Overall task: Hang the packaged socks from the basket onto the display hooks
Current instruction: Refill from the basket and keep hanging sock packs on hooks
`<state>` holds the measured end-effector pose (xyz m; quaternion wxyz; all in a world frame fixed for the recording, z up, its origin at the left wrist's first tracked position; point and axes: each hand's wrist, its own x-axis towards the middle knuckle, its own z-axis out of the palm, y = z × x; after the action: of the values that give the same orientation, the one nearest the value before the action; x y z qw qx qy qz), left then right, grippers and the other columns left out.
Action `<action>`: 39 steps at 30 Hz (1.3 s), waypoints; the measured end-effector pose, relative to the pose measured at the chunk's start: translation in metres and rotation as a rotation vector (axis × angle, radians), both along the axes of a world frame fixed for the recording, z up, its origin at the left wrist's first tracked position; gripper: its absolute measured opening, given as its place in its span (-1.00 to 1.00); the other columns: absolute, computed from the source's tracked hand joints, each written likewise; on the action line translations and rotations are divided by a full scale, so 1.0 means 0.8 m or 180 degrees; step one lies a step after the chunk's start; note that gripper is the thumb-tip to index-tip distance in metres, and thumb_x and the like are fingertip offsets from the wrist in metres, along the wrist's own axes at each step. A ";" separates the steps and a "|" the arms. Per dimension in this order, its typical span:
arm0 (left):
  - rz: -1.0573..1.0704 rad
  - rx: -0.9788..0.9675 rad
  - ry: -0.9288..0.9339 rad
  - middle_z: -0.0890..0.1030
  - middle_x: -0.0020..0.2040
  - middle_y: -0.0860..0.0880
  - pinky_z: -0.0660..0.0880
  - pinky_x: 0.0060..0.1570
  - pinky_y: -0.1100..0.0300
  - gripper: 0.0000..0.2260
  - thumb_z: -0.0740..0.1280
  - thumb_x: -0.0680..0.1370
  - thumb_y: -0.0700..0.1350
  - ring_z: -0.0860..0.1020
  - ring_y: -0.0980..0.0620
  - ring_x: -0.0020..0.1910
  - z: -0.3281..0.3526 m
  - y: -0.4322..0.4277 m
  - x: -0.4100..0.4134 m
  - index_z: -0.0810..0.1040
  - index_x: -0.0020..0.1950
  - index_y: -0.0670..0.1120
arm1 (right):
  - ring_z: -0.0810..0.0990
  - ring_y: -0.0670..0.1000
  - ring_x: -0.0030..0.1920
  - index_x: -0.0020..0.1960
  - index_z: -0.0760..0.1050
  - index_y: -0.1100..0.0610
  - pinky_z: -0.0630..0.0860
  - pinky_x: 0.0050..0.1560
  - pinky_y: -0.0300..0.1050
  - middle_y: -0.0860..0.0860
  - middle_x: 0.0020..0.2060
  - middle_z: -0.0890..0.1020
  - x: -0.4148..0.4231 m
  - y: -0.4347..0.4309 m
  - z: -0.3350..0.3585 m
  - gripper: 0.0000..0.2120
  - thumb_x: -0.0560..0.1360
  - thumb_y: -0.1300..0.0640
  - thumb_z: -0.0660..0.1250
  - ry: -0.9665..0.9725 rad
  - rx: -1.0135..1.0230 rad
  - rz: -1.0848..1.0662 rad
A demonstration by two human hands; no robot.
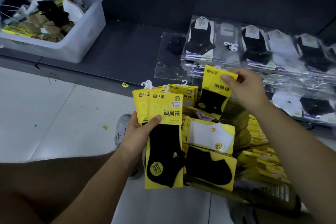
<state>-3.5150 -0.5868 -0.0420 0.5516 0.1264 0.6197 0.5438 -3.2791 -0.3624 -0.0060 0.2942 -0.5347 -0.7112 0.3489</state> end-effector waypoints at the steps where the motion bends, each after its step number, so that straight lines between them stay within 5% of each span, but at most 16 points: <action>1: 0.0037 -0.0014 0.0035 0.74 0.22 -0.10 0.59 0.30 -0.22 -0.63 0.43 0.63 -0.13 0.73 -0.15 0.19 0.003 0.002 0.003 0.52 0.43 -0.07 | 0.49 -0.26 -0.35 -0.04 0.60 0.01 0.38 -0.30 -0.43 -0.10 -0.29 0.58 0.001 0.000 0.018 -0.91 0.56 0.01 0.43 0.0218 0.0077 -0.0024; 6: 0.0216 -0.0078 0.0219 0.77 0.15 -0.07 0.64 0.24 -0.16 -0.67 0.43 0.64 -0.12 0.75 -0.10 0.12 0.013 0.009 0.015 0.52 0.40 -0.11 | 0.46 -0.27 -0.40 -0.24 0.51 -0.04 0.34 -0.39 -0.42 -0.22 -0.43 0.54 -0.020 -0.021 0.096 -0.73 0.63 -0.03 0.30 0.0684 0.0299 0.0033; 9: 0.0193 -0.0065 0.0249 0.76 0.15 -0.07 0.66 0.17 -0.08 -0.68 0.42 0.65 -0.11 0.75 -0.09 0.11 0.019 0.008 0.022 0.51 0.39 -0.09 | 0.38 -0.24 -0.49 -0.25 0.50 0.05 0.30 -0.46 -0.37 -0.20 -0.47 0.46 -0.046 -0.045 0.107 -0.66 0.64 -0.10 0.28 0.0425 -0.0213 0.0364; 11: 0.0207 -0.0062 0.0107 0.75 0.18 -0.08 0.64 0.17 -0.07 -0.70 0.38 0.67 -0.07 0.73 -0.12 0.15 0.023 0.006 0.026 0.51 0.40 -0.08 | 0.43 -0.09 -0.40 -0.25 0.52 0.08 0.34 -0.36 -0.22 0.00 -0.38 0.49 -0.064 -0.067 0.096 -0.66 0.62 -0.09 0.32 0.0362 -0.0721 0.0623; 14: 0.0136 0.0019 -0.0502 0.67 0.35 -0.18 0.50 0.38 -0.21 -0.55 0.25 0.71 0.14 0.65 -0.22 0.32 0.026 -0.002 0.026 0.50 0.49 -0.11 | 0.47 -0.08 -0.47 -0.26 0.54 0.08 0.34 -0.43 -0.25 -0.02 -0.47 0.54 -0.085 -0.100 0.065 -0.70 0.58 -0.04 0.39 0.0487 -0.1087 0.0641; 16: -0.0087 0.0086 -0.0559 0.67 0.34 -0.18 0.51 0.38 -0.22 -0.43 0.35 0.61 0.23 0.65 -0.23 0.32 0.026 -0.010 0.024 0.50 0.50 -0.10 | 0.51 -0.08 -0.40 -0.22 0.57 0.08 0.38 -0.38 -0.23 0.02 -0.40 0.63 -0.098 -0.116 0.045 -0.74 0.55 -0.05 0.43 0.0514 -0.1062 0.0660; 20: -0.0081 0.0002 -0.0183 0.75 0.19 -0.13 0.66 0.18 -0.21 -0.38 0.63 0.43 0.00 0.74 -0.20 0.15 0.018 -0.024 0.009 0.48 0.41 -0.07 | 0.58 0.00 -0.43 0.00 0.53 0.14 0.46 -0.46 -0.13 0.01 -0.28 0.66 -0.107 -0.112 0.012 -0.68 0.58 -0.14 0.35 0.0679 -0.1633 0.0455; 23: 0.0198 -0.0080 -0.0309 0.74 0.21 -0.17 0.57 0.26 -0.35 -0.49 0.56 0.47 -0.06 0.71 -0.29 0.18 0.013 -0.035 -0.018 0.51 0.38 -0.02 | 0.65 0.11 -0.03 0.09 0.51 0.09 0.60 -0.02 0.08 0.01 0.00 0.60 -0.089 -0.099 -0.027 -0.72 0.56 -0.11 0.39 -0.0267 -0.0993 0.0623; 26: 0.0418 -0.0131 -0.0372 0.73 0.22 -0.17 0.56 0.24 -0.42 -0.59 0.52 0.56 -0.06 0.71 -0.31 0.17 0.006 -0.046 -0.038 0.53 0.38 0.03 | 0.38 0.08 0.37 0.41 0.40 -0.01 0.38 0.36 0.11 0.00 0.30 0.47 -0.075 -0.099 -0.061 -0.31 0.41 -0.35 0.42 -0.1134 -0.0807 0.1185; 30: 0.0476 -0.0170 -0.0396 0.74 0.21 -0.14 0.57 0.22 -0.42 -0.61 0.50 0.58 -0.04 0.73 -0.28 0.15 0.000 -0.046 -0.045 0.53 0.38 0.06 | 0.26 0.10 0.44 0.55 0.23 -0.04 0.30 0.42 0.14 -0.02 0.46 0.31 -0.078 -0.099 -0.093 0.04 0.24 -0.55 0.36 -0.1624 -0.0573 0.1411; 39: 0.0478 -0.0193 -0.0397 0.74 0.20 -0.13 0.57 0.27 -0.37 -0.60 0.51 0.57 -0.07 0.72 -0.26 0.17 -0.007 -0.031 -0.040 0.52 0.38 0.05 | 0.47 0.17 0.18 0.24 0.43 0.09 0.45 0.12 0.05 0.07 0.09 0.53 -0.097 -0.077 -0.117 -0.42 0.46 -0.32 0.39 -0.1515 -0.0273 0.0708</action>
<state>-3.5471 -0.6118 -0.0475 0.5504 0.0287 0.6080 0.5714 -3.3570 -0.4238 -0.0993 0.0555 -0.5322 -0.7994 0.2733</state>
